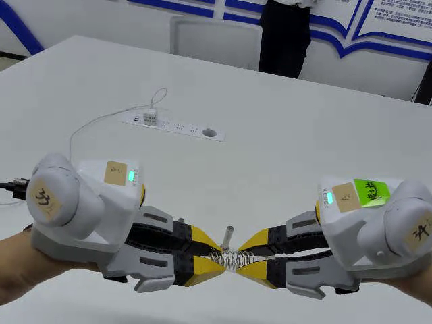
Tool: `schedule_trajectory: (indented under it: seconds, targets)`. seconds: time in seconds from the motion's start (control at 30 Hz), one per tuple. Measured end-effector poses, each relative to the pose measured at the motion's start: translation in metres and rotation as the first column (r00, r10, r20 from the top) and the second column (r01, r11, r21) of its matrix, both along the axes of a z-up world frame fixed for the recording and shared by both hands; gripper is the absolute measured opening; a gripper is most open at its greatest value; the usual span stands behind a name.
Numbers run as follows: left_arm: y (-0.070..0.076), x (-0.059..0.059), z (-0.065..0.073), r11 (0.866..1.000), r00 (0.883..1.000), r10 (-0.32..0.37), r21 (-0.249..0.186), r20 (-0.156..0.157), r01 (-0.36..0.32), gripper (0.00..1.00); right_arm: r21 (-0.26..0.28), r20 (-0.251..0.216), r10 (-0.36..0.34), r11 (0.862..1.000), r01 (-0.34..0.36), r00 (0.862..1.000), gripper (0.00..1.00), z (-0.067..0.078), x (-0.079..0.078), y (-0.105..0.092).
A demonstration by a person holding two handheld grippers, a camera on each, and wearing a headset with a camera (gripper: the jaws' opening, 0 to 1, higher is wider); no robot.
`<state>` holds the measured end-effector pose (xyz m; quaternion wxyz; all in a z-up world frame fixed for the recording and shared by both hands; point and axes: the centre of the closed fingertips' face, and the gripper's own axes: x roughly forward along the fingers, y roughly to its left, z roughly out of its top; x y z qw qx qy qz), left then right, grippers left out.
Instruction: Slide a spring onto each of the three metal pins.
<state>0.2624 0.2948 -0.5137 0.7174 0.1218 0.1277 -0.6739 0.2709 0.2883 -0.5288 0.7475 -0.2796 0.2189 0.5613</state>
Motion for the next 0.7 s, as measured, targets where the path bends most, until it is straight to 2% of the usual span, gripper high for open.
schedule_trajectory:
  seconds: [0.07, 0.3, 0.53, 0.6, 0.7]
  targets:
    - [0.000, -0.001, -0.001, 1.000, 1.000, -0.007, 0.005, 0.002, 0.007, 0.10, 0.008, -0.023, 0.009, 1.000, -0.009, 1.000, 0.11, 0.002, -0.003, 0.000]
    - [0.001, -0.005, -0.004, 0.999, 0.999, -0.026, 0.044, 0.029, 0.024, 0.10, 0.053, -0.060, 0.042, 0.998, -0.038, 0.997, 0.11, 0.013, -0.010, 0.004]
    - [0.002, -0.003, -0.007, 0.998, 0.999, -0.026, 0.064, 0.046, 0.023, 0.10, 0.120, -0.090, 0.040, 0.992, -0.029, 0.995, 0.11, 0.023, -0.014, 0.012]
    - [0.002, -0.004, -0.008, 0.997, 0.998, -0.029, 0.069, 0.051, 0.025, 0.10, 0.159, -0.102, 0.038, 0.987, -0.022, 0.994, 0.11, 0.029, -0.014, 0.016]
    - [0.001, -0.002, -0.009, 0.997, 0.998, -0.022, 0.075, 0.061, 0.017, 0.10, 0.160, -0.116, 0.023, 0.987, -0.005, 0.993, 0.11, 0.028, -0.011, 0.017]
